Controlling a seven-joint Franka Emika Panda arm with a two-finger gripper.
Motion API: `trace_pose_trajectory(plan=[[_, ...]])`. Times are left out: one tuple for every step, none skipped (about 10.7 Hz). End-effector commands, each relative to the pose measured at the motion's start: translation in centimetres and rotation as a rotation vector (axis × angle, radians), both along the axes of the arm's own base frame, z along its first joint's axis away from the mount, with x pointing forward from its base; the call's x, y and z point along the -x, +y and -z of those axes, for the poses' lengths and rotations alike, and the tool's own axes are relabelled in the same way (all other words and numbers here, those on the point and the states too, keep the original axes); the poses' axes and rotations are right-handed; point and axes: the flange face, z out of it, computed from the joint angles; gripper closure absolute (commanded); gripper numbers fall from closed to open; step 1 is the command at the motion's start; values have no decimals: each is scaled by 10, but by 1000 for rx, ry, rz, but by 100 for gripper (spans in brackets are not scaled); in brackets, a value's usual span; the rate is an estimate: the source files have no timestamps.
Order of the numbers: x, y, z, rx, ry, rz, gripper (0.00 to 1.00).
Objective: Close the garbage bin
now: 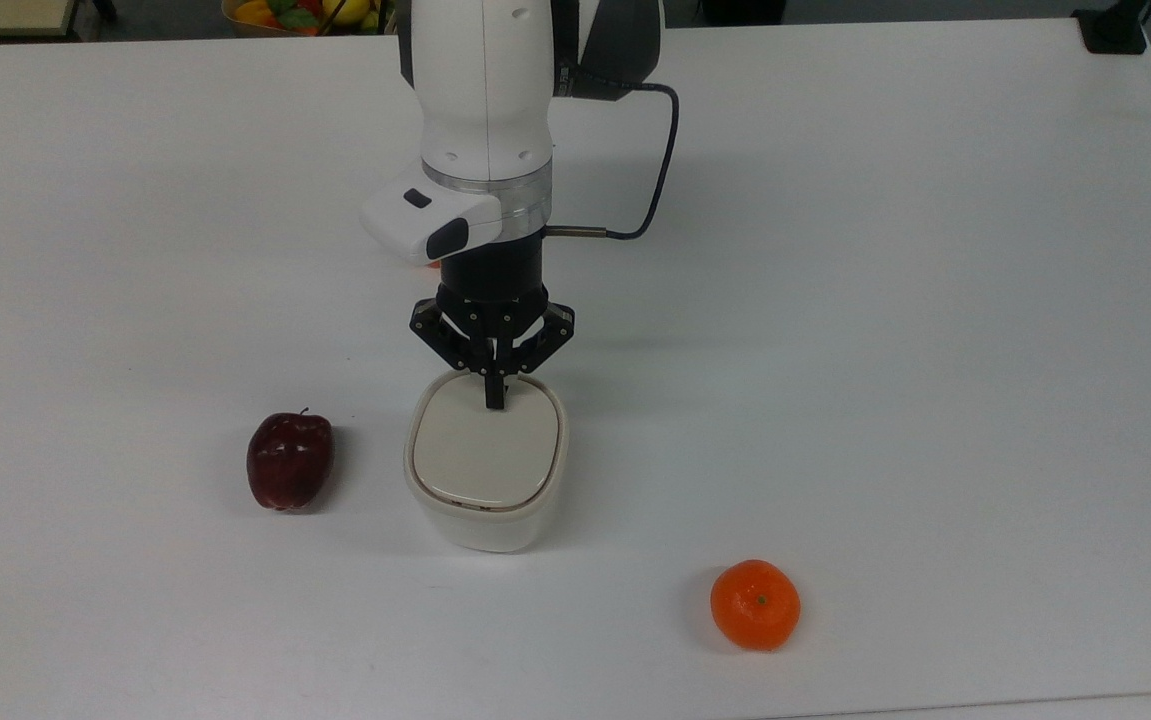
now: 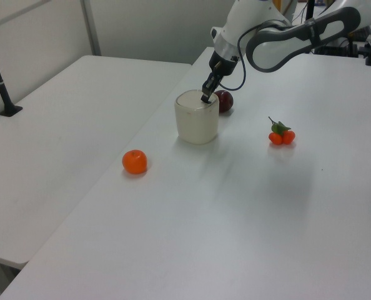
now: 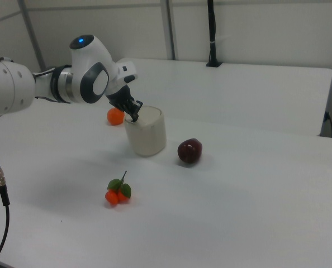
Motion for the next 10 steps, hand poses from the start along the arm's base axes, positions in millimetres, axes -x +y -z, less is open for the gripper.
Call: trace_pose_trajectory(plan=[[24, 0, -58, -6, 63, 22, 100], [35, -2, -77, -1, 90, 24, 100], [47, -3, -92, 7, 135, 25, 100], [60, -5, -106, 15, 177, 27, 100], [74, -8, -121, 22, 217, 27, 100], [90, -11, -136, 31, 263, 27, 100], [106, -14, -150, 43, 310, 19, 100], [122, -16, -162, 63, 353, -2, 100], [136, -19, -173, 78, 389, -24, 100], [150, -22, -183, 88, 419, -45, 100]])
